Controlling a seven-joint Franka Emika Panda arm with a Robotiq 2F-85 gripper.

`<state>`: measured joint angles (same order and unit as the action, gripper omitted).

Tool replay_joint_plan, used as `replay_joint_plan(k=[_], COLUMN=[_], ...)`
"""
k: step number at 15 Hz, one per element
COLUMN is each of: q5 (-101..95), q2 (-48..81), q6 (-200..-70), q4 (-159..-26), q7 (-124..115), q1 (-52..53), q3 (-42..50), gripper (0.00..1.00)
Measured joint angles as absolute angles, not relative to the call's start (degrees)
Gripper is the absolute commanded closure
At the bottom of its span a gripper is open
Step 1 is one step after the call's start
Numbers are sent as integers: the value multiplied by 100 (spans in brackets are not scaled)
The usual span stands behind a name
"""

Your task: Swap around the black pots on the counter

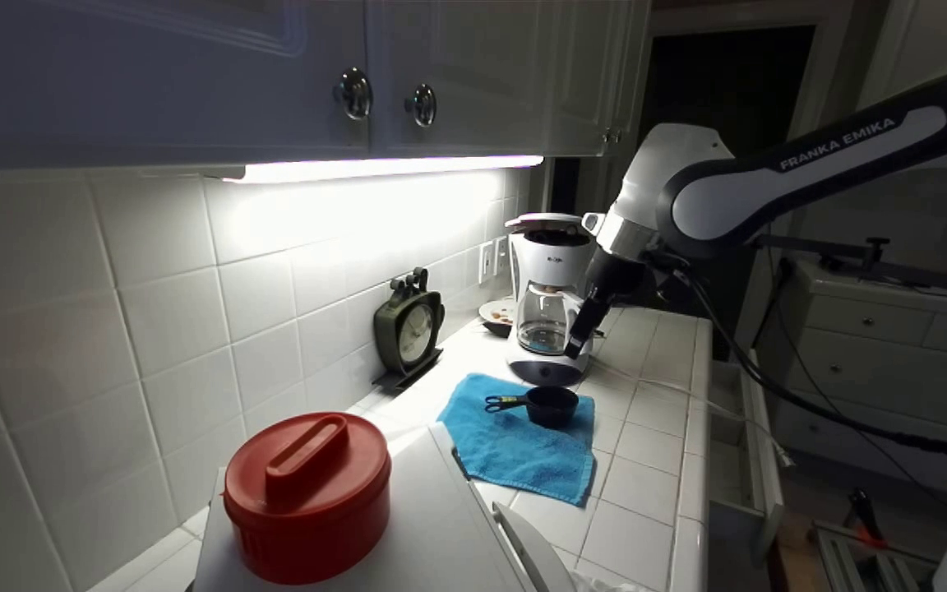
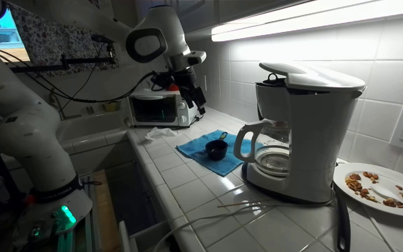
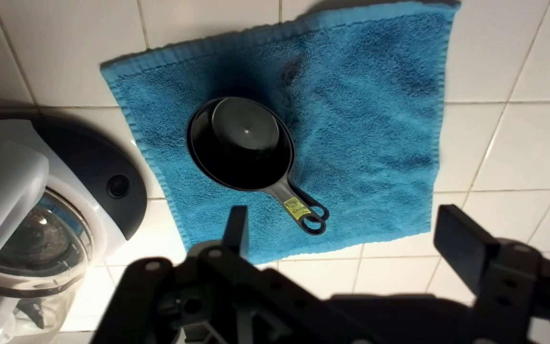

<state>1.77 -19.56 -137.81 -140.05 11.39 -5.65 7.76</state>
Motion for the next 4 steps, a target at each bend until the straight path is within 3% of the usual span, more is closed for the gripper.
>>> replay_joint_plan(k=[4], q5=[169], q2=[-1986], q6=[-13777], q4=[-14011], q7=[1048], q1=[-566], q3=[737], gripper=[0])
